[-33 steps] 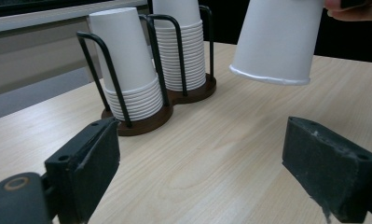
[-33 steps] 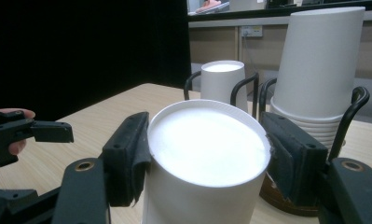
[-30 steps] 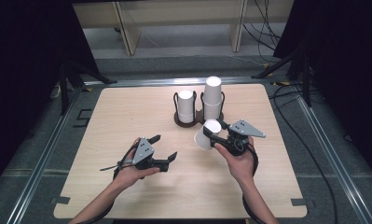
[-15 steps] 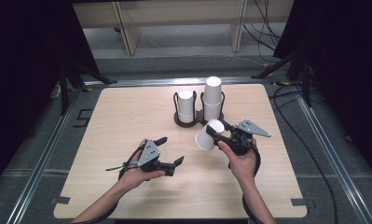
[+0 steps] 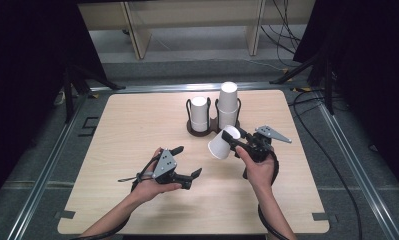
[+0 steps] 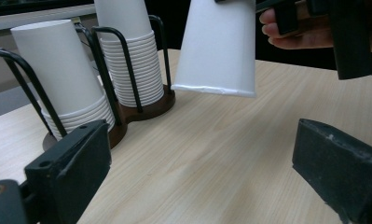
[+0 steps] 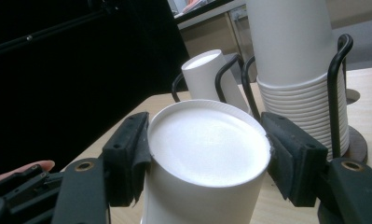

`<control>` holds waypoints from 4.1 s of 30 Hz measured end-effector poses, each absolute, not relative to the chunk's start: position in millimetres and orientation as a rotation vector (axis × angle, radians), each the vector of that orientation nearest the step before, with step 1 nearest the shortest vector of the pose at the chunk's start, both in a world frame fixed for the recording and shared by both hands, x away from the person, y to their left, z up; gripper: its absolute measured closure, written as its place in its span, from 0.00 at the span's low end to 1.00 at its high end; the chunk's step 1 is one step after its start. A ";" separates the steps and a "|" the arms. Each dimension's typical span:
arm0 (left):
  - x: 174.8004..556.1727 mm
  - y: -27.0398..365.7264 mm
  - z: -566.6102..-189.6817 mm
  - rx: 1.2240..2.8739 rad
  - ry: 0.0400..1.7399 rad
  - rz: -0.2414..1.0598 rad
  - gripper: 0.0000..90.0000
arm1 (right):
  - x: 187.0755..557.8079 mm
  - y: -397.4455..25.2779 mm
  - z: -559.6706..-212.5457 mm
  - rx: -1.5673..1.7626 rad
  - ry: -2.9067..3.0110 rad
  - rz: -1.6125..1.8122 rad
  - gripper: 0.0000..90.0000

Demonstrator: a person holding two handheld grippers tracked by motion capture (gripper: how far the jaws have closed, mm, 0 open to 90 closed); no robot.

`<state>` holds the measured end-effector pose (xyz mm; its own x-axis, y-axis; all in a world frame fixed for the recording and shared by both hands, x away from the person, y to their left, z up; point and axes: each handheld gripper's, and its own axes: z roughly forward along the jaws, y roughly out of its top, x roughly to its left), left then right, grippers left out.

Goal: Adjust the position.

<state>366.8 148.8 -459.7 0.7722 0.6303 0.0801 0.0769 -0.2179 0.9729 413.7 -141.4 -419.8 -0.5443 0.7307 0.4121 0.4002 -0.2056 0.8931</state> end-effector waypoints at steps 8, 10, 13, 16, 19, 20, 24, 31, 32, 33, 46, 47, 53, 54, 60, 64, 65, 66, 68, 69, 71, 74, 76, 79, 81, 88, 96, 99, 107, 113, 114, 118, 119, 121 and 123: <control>369.8 142.3 -456.2 1.755 0.544 0.562 0.04 | 417.4 -142.2 -418.3 1.388 1.776 1.861 0.40; 370.7 140.7 -455.5 1.757 0.541 0.560 0.04 | 418.8 -141.5 -419.5 1.410 1.774 1.870 0.40; 370.9 137.4 -454.8 1.757 0.534 0.555 0.03 | 420.3 -141.0 -421.5 1.421 1.772 1.878 0.40; 371.2 134.5 -455.6 1.758 0.526 0.554 0.03 | 420.6 -140.6 -421.8 1.427 1.775 1.882 0.40; 371.8 130.7 -456.7 1.771 0.524 0.546 0.03 | 421.2 -141.2 -423.2 1.437 1.774 1.901 0.40; 372.2 129.6 -456.9 1.770 0.523 0.544 0.03 | 421.2 -141.2 -423.2 1.437 1.774 1.901 0.40; 374.2 124.9 -456.3 1.764 0.512 0.533 0.03 | 421.0 -141.6 -424.0 1.465 1.784 1.916 0.40; 377.4 118.1 -455.9 1.771 0.493 0.543 0.01 | 423.6 -143.6 -424.0 1.479 1.794 1.907 0.40; 378.5 115.9 -456.7 1.751 0.491 0.540 0.01 | 423.9 -143.9 -424.1 1.473 1.794 1.910 0.40; 378.3 115.9 -455.6 1.767 0.497 0.543 0.01 | 423.7 -144.1 -423.5 1.478 1.794 1.908 0.40; 381.0 107.6 -455.5 1.771 0.487 0.551 0.00 | 424.2 -147.4 -421.0 1.515 1.777 1.913 0.40; 381.6 107.3 -455.2 1.773 0.478 0.557 0.00 | 424.1 -147.5 -420.4 1.515 1.775 1.913 0.40; 383.6 105.1 -455.6 1.773 0.469 0.569 0.00 | 425.7 -148.7 -421.4 1.521 1.784 1.919 0.40; 384.6 104.2 -456.4 1.762 0.470 0.568 0.00 | 425.9 -148.6 -421.2 1.522 1.789 1.936 0.40; 388.7 102.3 -458.6 1.777 0.478 0.562 0.00 | 426.5 -147.2 -421.6 1.532 1.789 1.933 0.40; 391.1 100.8 -460.0 1.774 0.481 0.560 0.00 | 426.2 -147.2 -422.5 1.526 1.802 1.943 0.40; 392.0 100.2 -460.5 1.773 0.486 0.561 0.00 | 426.1 -146.7 -422.4 1.541 1.797 1.941 0.40; 392.7 99.9 -460.8 1.776 0.482 0.562 0.00 | 426.2 -147.0 -422.5 1.538 1.802 1.938 0.40; 393.3 98.6 -461.4 1.785 0.480 0.562 0.00 | 426.3 -147.0 -422.4 1.538 1.802 1.942 0.40; 393.8 97.8 -461.6 1.786 0.476 0.563 0.00 | 426.2 -146.9 -422.3 1.539 1.800 1.943 0.40; 394.7 97.0 -461.8 1.783 0.476 0.563 0.00 | 425.9 -146.7 -422.4 1.541 1.797 1.955 0.40; 395.1 97.4 -462.1 1.779 0.478 0.569 0.00 | 426.0 -145.8 -422.7 1.559 1.789 1.947 0.40; 393.6 99.4 -462.9 1.777 0.474 0.574 0.00 | 426.0 -146.3 -426.5 1.555 1.787 1.988 0.40; 391.9 102.1 -464.7 1.782 0.470 0.577 0.00 | 426.7 -145.1 -428.3 1.572 1.789 1.989 0.40; 391.6 104.0 -466.0 1.778 0.469 0.578 0.00 | 427.7 -144.8 -430.7 1.577 1.787 1.991 0.40; 390.9 108.3 -465.3 1.782 0.468 0.581 0.00 | 429.3 -145.4 -436.3 1.618 1.765 2.057 0.40; 394.1 106.9 -467.3 1.787 0.465 0.584 0.00 | 430.1 -148.0 -437.6 1.641 1.759 2.078 0.40; 395.1 104.9 -468.2 1.774 0.459 0.580 0.00 | 429.9 -149.6 -439.4 1.652 1.754 2.093 0.40; 396.0 96.3 -469.7 1.757 0.435 0.568 0.00 | 427.8 -153.5 -441.6 1.723 1.739 2.158 0.40; 397.3 92.0 -470.5 1.761 0.436 0.567 0.00 | 425.9 -155.1 -443.5 1.753 1.756 2.158 0.40; 397.7 91.6 -470.7 1.760 0.435 0.565 0.00 | 425.8 -155.0 -444.2 1.753 1.756 2.163 0.40; 398.9 90.6 -473.0 1.756 0.443 0.569 0.02 | 425.9 -154.9 -446.8 1.749 1.743 2.198 0.40; 399.2 90.7 -473.5 1.759 0.446 0.573 0.02 | 425.3 -155.6 -446.6 1.753 1.755 2.199 0.40; 400.0 90.9 -474.2 1.759 0.444 0.576 0.04 | 425.1 -155.6 -446.5 1.757 1.755 2.203 0.40; 400.4 90.5 -474.7 1.756 0.442 0.576 0.05 | 425.2 -154.9 -446.0 1.766 1.752 2.190 0.40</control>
<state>400.4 90.5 -474.7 0.8068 0.5714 0.1503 -0.0024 -0.2514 0.9679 425.2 -154.9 -446.0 -0.4216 0.4458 0.7897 0.6725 -0.4305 0.6020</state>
